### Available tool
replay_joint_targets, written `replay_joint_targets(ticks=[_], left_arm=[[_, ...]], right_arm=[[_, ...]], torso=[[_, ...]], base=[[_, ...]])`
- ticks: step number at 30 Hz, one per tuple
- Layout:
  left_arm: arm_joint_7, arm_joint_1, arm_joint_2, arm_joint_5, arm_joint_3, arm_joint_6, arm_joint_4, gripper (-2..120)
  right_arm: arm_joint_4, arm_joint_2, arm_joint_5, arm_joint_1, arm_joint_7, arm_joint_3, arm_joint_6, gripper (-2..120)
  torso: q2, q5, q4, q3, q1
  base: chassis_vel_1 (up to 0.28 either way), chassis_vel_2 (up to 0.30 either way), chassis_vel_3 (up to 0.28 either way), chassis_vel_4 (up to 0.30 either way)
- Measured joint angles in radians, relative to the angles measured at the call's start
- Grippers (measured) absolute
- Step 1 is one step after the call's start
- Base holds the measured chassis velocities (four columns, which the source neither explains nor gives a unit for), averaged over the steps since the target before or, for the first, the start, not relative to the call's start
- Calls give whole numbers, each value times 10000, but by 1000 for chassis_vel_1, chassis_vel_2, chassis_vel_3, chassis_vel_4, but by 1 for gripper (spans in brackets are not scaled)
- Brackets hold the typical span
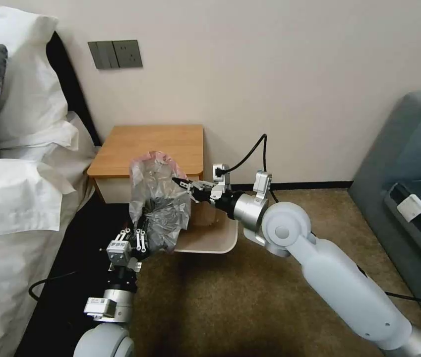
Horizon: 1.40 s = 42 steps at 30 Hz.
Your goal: Pick up the garbage bag from the table and place it over the trash can.
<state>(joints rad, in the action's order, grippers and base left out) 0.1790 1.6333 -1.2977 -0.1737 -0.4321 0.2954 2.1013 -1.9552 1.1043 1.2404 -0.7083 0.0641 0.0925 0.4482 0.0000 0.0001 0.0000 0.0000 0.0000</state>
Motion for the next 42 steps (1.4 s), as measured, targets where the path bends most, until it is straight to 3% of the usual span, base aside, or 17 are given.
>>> replay_joint_targets(ticks=[10,22,30,42], left_arm=[[797,81,-152,-969,333,-683,447,9],[892,48,-197,-1662,276,-901,694,9],[765,101,-198,-1639,246,-867,716,9],[473,133,-208,-1584,222,-656,741,9]], right_arm=[[-504,-830,-92,-782,175,-1351,144,0],[-1050,-2085,1135,-1709,450,-2364,561,0],[-944,-2126,1817,-1604,810,-2416,706,0],[-208,-2484,1676,-1071,929,-2149,1318,43]], torso=[[0,1,0,-1,0],[0,-1,-1,0,0],[0,-2,1,0,0],[0,-1,-1,0,0]], base=[[0,0,0,0],[0,0,0,0],[0,0,0,0],[0,0,0,0]])
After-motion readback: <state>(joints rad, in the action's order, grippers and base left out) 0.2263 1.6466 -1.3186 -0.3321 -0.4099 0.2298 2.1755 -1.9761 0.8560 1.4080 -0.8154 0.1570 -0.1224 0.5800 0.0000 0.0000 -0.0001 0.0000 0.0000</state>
